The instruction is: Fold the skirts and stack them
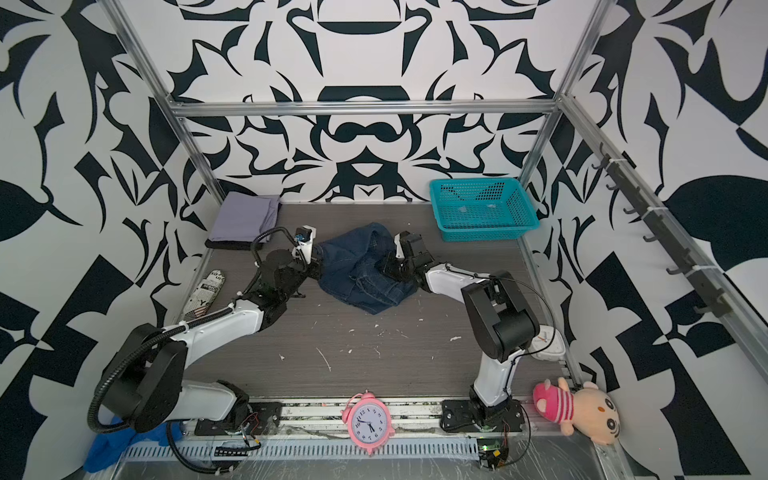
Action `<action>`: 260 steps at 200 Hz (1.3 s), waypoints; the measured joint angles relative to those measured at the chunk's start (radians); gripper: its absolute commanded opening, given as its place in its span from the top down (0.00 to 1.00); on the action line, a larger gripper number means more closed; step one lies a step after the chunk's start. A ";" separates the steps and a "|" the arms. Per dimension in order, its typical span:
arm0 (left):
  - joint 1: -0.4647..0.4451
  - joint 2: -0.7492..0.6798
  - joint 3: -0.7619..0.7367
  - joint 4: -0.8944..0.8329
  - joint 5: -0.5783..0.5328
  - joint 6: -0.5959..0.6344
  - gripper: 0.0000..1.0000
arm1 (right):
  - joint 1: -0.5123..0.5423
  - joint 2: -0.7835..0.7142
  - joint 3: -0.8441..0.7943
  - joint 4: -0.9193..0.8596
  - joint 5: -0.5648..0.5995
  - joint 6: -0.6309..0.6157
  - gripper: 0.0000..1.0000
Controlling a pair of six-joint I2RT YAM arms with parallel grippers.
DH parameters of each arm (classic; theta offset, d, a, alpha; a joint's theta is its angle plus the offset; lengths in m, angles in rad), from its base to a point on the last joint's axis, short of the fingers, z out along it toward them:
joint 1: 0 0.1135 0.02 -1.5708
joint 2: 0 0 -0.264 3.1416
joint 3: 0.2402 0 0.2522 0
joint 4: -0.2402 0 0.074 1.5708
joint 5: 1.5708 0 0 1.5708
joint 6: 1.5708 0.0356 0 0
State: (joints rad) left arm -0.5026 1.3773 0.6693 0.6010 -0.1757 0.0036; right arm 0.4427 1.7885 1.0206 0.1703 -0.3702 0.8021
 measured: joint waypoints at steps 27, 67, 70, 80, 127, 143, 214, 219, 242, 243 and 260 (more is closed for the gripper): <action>0.005 -0.016 0.000 0.001 -0.004 0.000 1.00 | 0.007 -0.021 -0.035 -0.002 0.018 0.035 0.43; 0.009 -0.016 -0.001 0.001 -0.003 -0.003 1.00 | 0.015 -0.039 -0.072 -0.020 0.028 0.087 0.40; 0.010 -0.016 -0.001 0.000 -0.003 -0.004 1.00 | 0.017 -0.039 -0.072 -0.019 0.028 0.090 0.40; 0.010 -0.016 -0.001 0.001 -0.003 -0.004 1.00 | 0.018 -0.039 -0.072 -0.013 0.028 0.098 0.40; 0.010 -0.016 -0.002 0.000 -0.003 -0.004 1.00 | 0.021 0.033 -0.040 0.056 0.021 0.128 0.61; 0.010 -0.017 -0.003 0.000 -0.004 -0.004 1.00 | 0.022 0.075 -0.012 0.072 0.017 0.128 0.77; 0.016 -0.085 -0.022 -0.023 -0.019 -0.004 1.00 | 0.017 0.039 0.042 0.031 0.058 0.073 1.00; 0.019 -0.094 -0.026 -0.027 -0.019 -0.004 1.00 | 0.014 0.019 0.042 0.022 0.064 0.061 1.00; 0.037 -0.132 -0.035 -0.034 -0.023 -0.008 1.00 | 0.000 -0.072 0.042 -0.005 0.085 0.021 1.00; 0.037 -0.133 -0.035 -0.034 -0.023 -0.008 1.00 | -0.001 -0.077 0.042 -0.006 0.085 0.018 1.00; 0.047 -0.151 -0.040 -0.041 -0.025 -0.013 1.00 | -0.010 -0.123 0.048 -0.029 0.088 -0.001 0.81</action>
State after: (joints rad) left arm -0.4557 1.2263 0.6292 0.5602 -0.2005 -0.0090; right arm 0.4324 1.6657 1.0683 0.1413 -0.2825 0.8013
